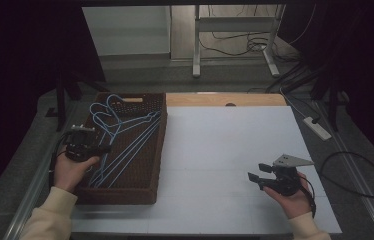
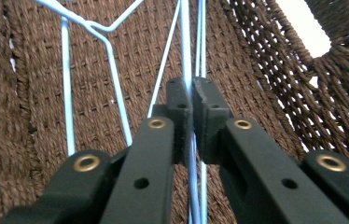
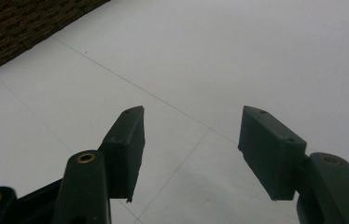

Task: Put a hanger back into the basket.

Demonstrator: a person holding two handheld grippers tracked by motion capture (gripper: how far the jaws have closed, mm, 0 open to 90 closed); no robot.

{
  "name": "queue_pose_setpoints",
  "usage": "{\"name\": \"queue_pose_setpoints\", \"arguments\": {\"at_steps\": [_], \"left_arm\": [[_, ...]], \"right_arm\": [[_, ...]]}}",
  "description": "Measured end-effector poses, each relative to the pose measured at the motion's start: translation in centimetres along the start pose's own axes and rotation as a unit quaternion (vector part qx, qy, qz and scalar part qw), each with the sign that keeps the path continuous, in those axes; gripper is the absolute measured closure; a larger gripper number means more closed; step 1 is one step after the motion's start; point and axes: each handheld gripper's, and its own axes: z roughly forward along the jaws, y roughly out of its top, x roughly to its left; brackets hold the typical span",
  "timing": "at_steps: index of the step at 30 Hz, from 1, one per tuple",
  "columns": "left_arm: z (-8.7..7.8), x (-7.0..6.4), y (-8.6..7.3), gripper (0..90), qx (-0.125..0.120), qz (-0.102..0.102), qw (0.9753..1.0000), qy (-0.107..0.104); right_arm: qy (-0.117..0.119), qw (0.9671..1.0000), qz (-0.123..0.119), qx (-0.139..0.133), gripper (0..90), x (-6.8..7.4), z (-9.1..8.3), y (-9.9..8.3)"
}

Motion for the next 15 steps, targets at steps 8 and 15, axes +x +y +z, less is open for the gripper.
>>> {"name": "queue_pose_setpoints", "arguments": {"at_steps": [8, 15], "left_arm": [[-1.2, 0.1, -0.2, 53.4, -0.061, 0.009, 0.9980, 0.012], [-4.2, -2.0, -0.8, 34.2, -0.143, 0.052, 0.9875, -0.043]], "right_arm": [[0.004, 1.0000, 0.005, -0.001, 41.6, -0.1, 0.0, -0.1], [0.007, 1.0000, 0.006, -0.002, 41.5, -0.2, 0.0, -0.1]]}}
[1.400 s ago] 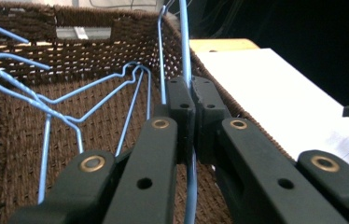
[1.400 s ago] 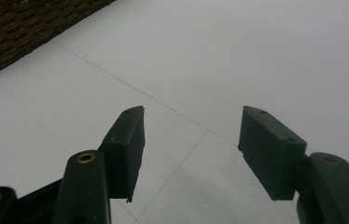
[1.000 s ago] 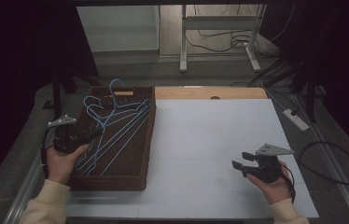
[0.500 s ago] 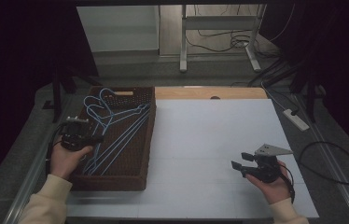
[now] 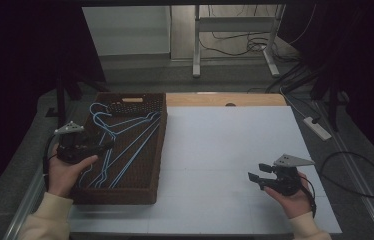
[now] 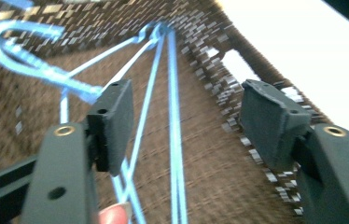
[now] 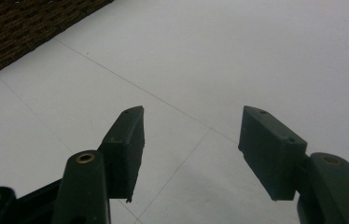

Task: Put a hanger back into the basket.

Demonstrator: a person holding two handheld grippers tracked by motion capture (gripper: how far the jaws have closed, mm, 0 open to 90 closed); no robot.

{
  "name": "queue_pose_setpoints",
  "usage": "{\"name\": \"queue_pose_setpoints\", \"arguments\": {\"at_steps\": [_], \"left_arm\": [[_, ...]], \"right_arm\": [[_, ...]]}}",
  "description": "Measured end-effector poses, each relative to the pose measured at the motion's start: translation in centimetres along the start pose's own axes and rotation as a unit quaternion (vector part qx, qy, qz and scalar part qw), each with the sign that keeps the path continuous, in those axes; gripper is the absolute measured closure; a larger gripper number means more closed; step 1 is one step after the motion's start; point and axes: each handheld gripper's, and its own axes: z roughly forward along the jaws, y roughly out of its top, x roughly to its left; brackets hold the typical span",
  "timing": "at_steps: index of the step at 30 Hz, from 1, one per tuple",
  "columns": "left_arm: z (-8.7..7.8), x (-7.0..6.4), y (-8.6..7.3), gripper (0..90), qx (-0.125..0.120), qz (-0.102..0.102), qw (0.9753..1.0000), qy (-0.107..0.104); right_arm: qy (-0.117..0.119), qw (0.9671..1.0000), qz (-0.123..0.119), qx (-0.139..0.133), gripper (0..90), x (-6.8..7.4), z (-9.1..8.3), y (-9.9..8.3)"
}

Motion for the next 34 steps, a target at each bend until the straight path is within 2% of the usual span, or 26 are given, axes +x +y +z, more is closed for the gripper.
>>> {"name": "queue_pose_setpoints", "arguments": {"at_steps": [4, 5, 11, 12, 13, 15, 19, 25, 34], "left_arm": [[-0.9, -2.0, -0.5, 30.8, -0.027, 0.022, 0.9990, -0.028], [-0.9, -2.0, -0.5, 30.2, -0.027, 0.022, 0.9990, -0.028], [-1.1, -5.5, -2.4, 28.4, -0.047, 0.058, 0.9959, -0.051], [-1.0, -6.4, -3.1, 28.2, -0.053, 0.068, 0.9948, -0.055], [-1.0, -6.4, -3.1, 28.0, -0.053, 0.068, 0.9948, -0.055], [-0.9, -7.2, -4.0, 27.7, -0.058, 0.074, 0.9936, -0.063], [-0.5, -7.8, -5.2, 27.7, -0.054, 0.075, 0.9930, -0.073], [0.3, -8.1, -5.9, 27.6, -0.047, 0.080, 0.9925, -0.079], [0.8, -8.1, -6.1, 27.1, -0.037, 0.078, 0.9928, -0.083]], "right_arm": [[0.004, 1.0000, 0.000, -0.003, 41.0, 0.1, -0.2, 0.0], [0.004, 1.0000, 0.000, -0.003, 41.0, 0.1, -0.2, 0.0], [0.005, 0.9999, -0.004, -0.009, 38.1, 0.2, -0.7, 0.1], [0.004, 0.9999, -0.003, -0.011, 37.9, 0.2, -0.8, 0.1], [0.004, 0.9999, -0.003, -0.013, 37.7, 0.2, -1.0, 0.1], [0.003, 0.9999, -0.002, -0.015, 37.5, 0.2, -1.2, 0.1], [0.001, 0.9998, 0.001, -0.020, 37.4, 0.1, -1.9, -0.2], [-0.003, 0.9996, 0.004, -0.026, 37.4, -0.1, -2.4, -0.5], [0.003, 0.9994, -0.018, -0.031, 37.1, 0.3, -2.3, -0.3]]}}
